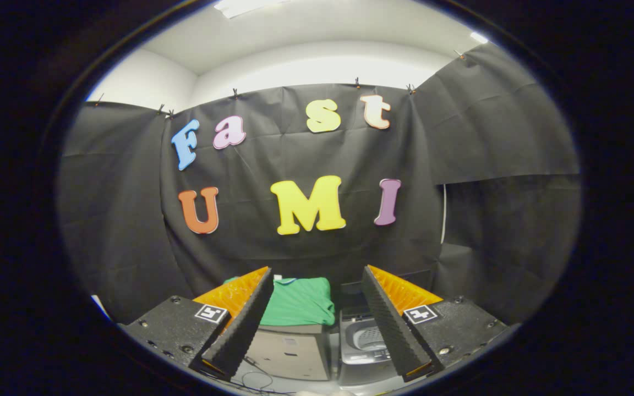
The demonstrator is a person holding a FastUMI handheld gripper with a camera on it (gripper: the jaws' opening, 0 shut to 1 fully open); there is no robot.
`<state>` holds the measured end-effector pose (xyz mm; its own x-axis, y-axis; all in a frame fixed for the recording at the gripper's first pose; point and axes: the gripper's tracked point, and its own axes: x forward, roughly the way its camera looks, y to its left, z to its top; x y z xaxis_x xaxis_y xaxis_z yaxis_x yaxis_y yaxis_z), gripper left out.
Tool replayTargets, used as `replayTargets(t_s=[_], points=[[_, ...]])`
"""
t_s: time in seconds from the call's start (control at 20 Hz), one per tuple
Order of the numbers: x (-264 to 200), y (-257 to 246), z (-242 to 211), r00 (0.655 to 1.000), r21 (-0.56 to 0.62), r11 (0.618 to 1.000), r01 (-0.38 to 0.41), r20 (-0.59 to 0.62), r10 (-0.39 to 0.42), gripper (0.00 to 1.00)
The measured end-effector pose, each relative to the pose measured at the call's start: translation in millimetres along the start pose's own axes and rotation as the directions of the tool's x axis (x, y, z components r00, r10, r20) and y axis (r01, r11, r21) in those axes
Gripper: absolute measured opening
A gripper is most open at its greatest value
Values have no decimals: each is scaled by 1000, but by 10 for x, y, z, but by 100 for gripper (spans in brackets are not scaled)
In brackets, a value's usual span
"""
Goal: Put the clothes into the washing machine and then close the washing machine lid.
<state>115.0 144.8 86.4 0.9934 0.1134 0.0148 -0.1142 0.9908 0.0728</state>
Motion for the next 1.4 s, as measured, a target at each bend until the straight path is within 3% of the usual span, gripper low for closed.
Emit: replayTargets(t_s=[0.3, 0.65, 1.0, 1.2, 1.35, 1.4], points=[[1043, 633, 45, 995, 0, 998, -66, -69, 66, 100], [2289, 1286, -542, 966, -55, 989, -140, -229, 124, 100], [3207, 1466, -1796, 871, -62, 993, -102, -487, 59, 100], [3443, 1369, -2361, 808, -77, 995, -66, -589, 8, 100], [3492, 1310, -2605, 775, -88, 995, -47, -632, -19, 100], [3500, 1306, -2605, 779, -96, 994, -44, -626, -26, 100]])
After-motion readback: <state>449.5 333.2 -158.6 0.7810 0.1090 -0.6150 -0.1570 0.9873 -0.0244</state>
